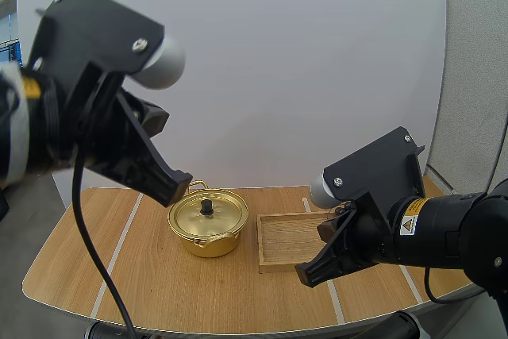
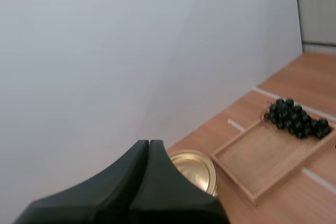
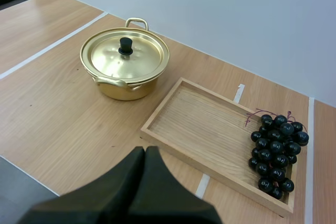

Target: Open the pot, put the pineapple inside, and close it

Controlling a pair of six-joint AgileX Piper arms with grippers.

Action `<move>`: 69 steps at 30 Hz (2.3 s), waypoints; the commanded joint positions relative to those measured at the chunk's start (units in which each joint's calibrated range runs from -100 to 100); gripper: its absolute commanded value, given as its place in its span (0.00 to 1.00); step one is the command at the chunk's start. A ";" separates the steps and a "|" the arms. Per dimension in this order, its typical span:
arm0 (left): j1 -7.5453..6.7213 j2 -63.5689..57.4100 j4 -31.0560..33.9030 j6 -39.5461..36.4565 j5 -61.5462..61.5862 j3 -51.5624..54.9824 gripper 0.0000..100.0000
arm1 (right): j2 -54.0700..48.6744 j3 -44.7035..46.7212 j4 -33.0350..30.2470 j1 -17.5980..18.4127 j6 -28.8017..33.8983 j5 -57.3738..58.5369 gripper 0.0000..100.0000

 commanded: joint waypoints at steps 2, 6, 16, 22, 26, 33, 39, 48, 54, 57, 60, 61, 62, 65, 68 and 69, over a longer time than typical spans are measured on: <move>-0.08 -5.70 -0.80 -5.40 -13.59 4.07 0.00 | -0.60 0.03 0.11 -1.74 1.22 -5.41 0.00; -0.08 -10.35 -0.47 -8.35 -21.56 6.84 0.00 | -1.95 0.03 0.11 -3.91 5.07 -10.84 0.00; 0.00 -13.84 -0.60 -14.82 -37.24 17.89 0.00 | -8.35 0.26 0.87 -9.69 8.10 -42.31 0.00; 0.16 -13.84 -0.99 -16.75 -55.90 27.48 0.00 | -8.35 7.10 3.17 -11.96 8.25 -62.83 0.00; 0.16 -13.71 -0.11 -15.29 -59.46 33.96 0.00 | -8.35 15.16 3.17 -11.96 8.25 -69.06 0.00; 0.16 -13.71 -0.11 -13.25 -72.26 46.54 0.00 | -8.35 28.92 3.05 -11.96 8.25 -70.71 0.00; 0.16 -13.71 -0.11 -13.17 -81.48 57.55 0.00 | -8.35 36.00 3.05 -11.96 8.25 -72.22 0.00; 0.25 -13.71 -0.11 -13.63 -78.80 62.01 0.00 | -8.35 38.32 3.05 -11.96 8.25 -66.68 0.00; 1.15 -13.71 -0.33 -17.19 -75.44 62.01 0.00 | -8.35 38.32 3.05 -11.96 8.25 -59.70 0.00; 1.15 -13.71 0.24 -18.13 -70.23 62.01 0.00 | -8.35 38.32 3.05 -11.96 8.25 -59.70 0.00; 1.15 -13.71 2.51 -18.25 -67.90 62.01 0.00 | -8.35 38.32 3.05 -11.96 8.25 -59.70 0.00; 1.15 -13.71 2.80 -18.40 -67.90 62.01 0.00 | -8.35 38.32 3.05 -11.96 8.25 -59.70 0.00; 1.15 -13.71 2.87 -18.40 -67.90 62.01 0.00 | -8.35 38.32 3.05 -11.96 8.25 -59.70 0.00; 1.15 -13.71 5.75 -18.40 -66.00 62.01 0.00 | -8.35 38.32 3.05 -11.96 8.25 -59.51 0.00; 1.15 -13.71 5.86 -19.64 -61.53 62.01 0.00 | -8.35 38.32 3.05 -11.96 8.25 -59.51 0.00; 1.15 -13.71 6.18 -20.23 -60.00 62.01 0.00 | -8.35 38.32 3.05 -11.96 8.25 -59.37 0.00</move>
